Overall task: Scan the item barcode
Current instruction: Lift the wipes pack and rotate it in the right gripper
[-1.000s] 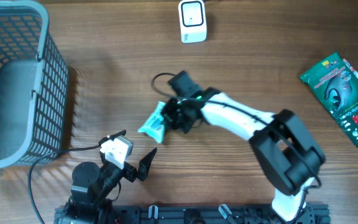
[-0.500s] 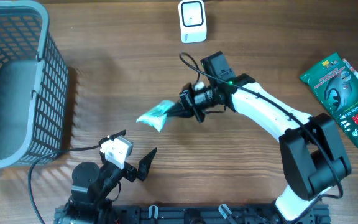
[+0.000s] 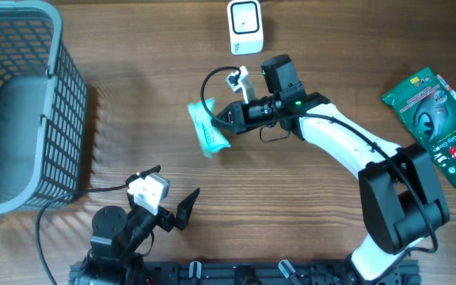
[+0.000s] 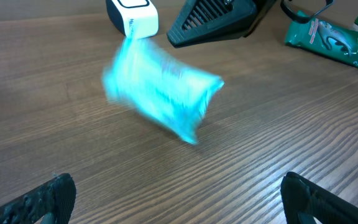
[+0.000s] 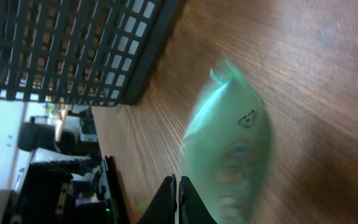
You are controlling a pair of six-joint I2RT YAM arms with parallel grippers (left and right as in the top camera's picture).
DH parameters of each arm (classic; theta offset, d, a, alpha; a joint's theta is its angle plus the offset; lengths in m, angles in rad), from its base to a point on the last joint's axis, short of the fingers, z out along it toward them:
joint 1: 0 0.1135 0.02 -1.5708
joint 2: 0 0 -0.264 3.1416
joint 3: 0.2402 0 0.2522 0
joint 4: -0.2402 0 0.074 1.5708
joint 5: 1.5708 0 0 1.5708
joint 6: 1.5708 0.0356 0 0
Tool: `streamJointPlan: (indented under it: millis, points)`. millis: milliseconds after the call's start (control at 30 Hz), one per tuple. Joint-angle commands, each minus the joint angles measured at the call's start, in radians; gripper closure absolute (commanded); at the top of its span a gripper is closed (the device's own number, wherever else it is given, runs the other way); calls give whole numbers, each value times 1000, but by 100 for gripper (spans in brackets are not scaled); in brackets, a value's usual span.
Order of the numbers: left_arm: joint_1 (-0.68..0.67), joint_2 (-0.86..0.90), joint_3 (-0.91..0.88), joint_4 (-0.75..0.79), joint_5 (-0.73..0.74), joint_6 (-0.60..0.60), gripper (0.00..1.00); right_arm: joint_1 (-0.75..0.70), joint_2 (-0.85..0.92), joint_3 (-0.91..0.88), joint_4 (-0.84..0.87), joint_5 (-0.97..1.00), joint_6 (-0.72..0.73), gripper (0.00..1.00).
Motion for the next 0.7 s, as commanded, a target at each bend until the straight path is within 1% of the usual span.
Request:
streamJointPlan:
  millis: [0, 67, 100, 133, 167, 233, 300, 333, 400, 433, 567, 667]
  points:
    - [4, -6, 1, -4, 1, 2, 0, -7, -41, 7, -18, 89, -64, 95]
    - [4, -6, 1, -4, 1, 2, 0, -18, -41, 7, -108, 174, -50, 95]
    - [4, -6, 1, -4, 1, 2, 0, -18, -41, 7, -179, 232, -53, 61]
    - [4, -6, 1, -4, 1, 1, 0, -18, -41, 7, -221, 267, -75, 35]
    - [4, -6, 1, -4, 1, 2, 0, -11, -41, 7, -264, 292, -142, 0]
    - [4, -6, 1, -4, 1, 1, 0, 8, -41, 7, -313, 445, -245, 1]
    - [4, -6, 1, -4, 1, 1, 0, 9, -40, 7, -292, 552, -322, 0]
    - [4, -6, 1, -4, 1, 2, 0, 8, -40, 7, -272, 570, -371, 0]
    - [4, -6, 1, -4, 1, 2, 0, -8, -35, 7, -239, 570, -467, 0]
    - [4, -6, 1, -4, 1, 2, 0, -14, -27, 7, -229, 570, -489, 0]
    - [4, -6, 1, -4, 1, 1, 0, -26, 50, 10, -201, 457, -565, 0]
    - [4, -6, 1, -4, 1, 2, 0, -22, 129, 37, -203, 356, -576, 0]
